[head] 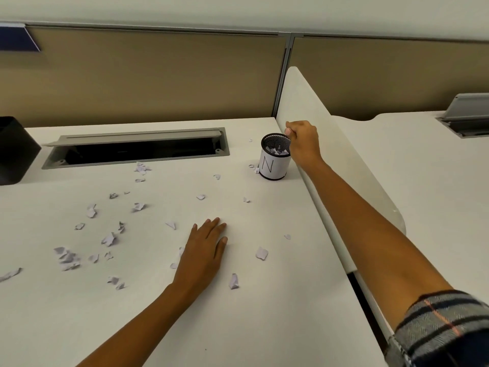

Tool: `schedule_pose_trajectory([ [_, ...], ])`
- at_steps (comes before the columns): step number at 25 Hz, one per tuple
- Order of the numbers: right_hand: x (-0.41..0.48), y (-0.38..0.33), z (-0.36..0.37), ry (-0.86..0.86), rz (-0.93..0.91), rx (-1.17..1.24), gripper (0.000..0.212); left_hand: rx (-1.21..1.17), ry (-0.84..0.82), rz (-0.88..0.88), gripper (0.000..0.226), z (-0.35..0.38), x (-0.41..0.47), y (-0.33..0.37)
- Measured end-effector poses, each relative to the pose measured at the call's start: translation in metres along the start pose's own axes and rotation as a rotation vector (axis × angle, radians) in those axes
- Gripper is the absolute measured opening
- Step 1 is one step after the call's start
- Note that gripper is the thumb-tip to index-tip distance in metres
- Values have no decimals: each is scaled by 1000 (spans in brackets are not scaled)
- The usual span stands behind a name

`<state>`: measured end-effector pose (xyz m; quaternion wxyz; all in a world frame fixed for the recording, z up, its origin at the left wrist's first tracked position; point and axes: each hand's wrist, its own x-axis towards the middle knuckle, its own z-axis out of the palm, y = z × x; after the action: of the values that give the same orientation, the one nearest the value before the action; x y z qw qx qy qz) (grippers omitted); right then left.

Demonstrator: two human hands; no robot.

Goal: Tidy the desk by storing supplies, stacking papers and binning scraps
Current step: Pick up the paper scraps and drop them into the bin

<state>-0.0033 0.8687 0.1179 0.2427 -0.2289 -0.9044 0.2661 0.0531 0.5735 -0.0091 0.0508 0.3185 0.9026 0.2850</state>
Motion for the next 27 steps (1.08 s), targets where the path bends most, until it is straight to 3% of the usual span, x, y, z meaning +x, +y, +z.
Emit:
schedule_pose_trajectory([
  [3,-15,-2,-4,116,43,43,27,41,63,10,70,-15,-7,-8],
  [8,-98,6,6,238,54,80,27,159,189,-20,60,-45,-23,-40],
  [17,-228,14,47,-105,275,75,43,284,333,-348,56,-115,-70,-134],
  [23,-284,-45,85,-227,159,104,45,299,383,-598,63,-136,-108,-181],
  [27,-298,-94,121,-301,29,111,47,265,420,-676,66,-144,-125,-202],
])
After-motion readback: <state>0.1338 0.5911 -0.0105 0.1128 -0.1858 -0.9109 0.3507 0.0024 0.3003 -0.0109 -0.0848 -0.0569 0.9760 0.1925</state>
